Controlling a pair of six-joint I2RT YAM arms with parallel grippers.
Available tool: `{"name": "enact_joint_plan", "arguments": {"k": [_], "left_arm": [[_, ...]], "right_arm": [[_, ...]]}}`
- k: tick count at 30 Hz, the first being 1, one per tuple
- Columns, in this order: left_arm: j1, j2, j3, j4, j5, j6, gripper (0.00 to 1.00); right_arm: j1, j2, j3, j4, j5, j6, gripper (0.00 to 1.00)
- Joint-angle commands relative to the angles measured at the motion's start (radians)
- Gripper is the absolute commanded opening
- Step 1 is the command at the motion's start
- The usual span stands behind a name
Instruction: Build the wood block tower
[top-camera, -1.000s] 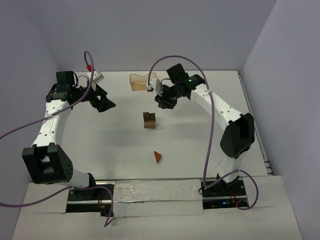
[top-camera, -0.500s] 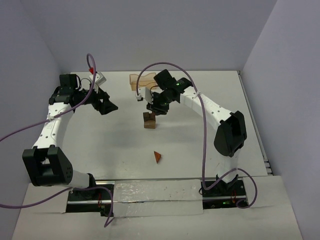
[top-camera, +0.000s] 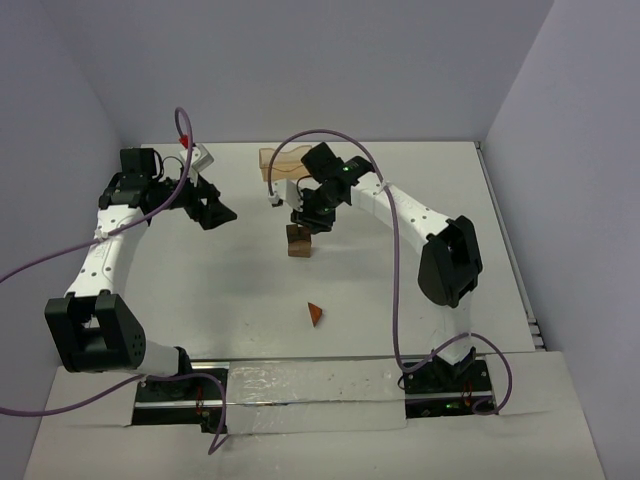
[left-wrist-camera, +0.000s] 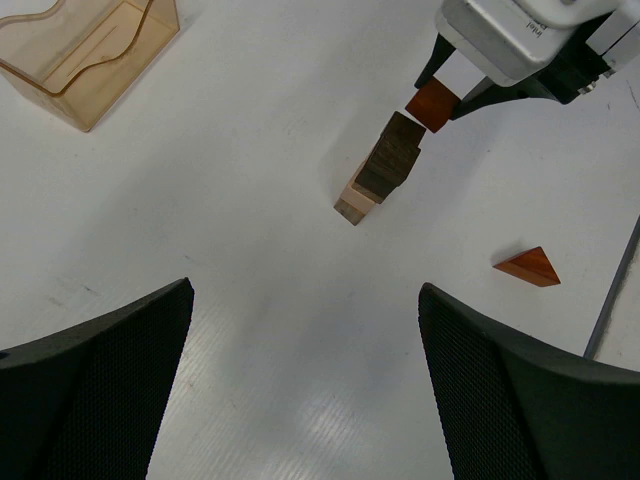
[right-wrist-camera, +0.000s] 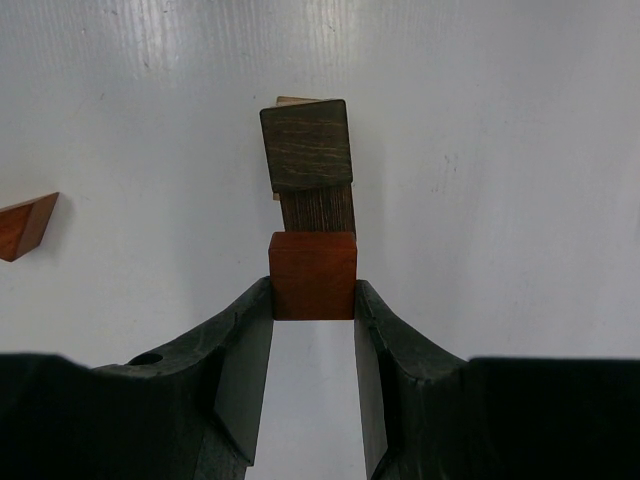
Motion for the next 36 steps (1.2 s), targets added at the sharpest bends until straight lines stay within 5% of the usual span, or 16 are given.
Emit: {"name": "enact_joint_plan", "arguments": {"k": [1,36], "left_arm": [[-0.007,-0.017,0.019,0.035,0.013,-0.009,0.99],[-0.008,-0.002,0.013,0.046,0.012,-0.009,0.99]], "right_arm": [[0.013,0.023,0.060,-0.010,0.006,-0.014,0.10],[0.032,0.104,0.122,-0.034,0.017,-0.028,0.19]]}}
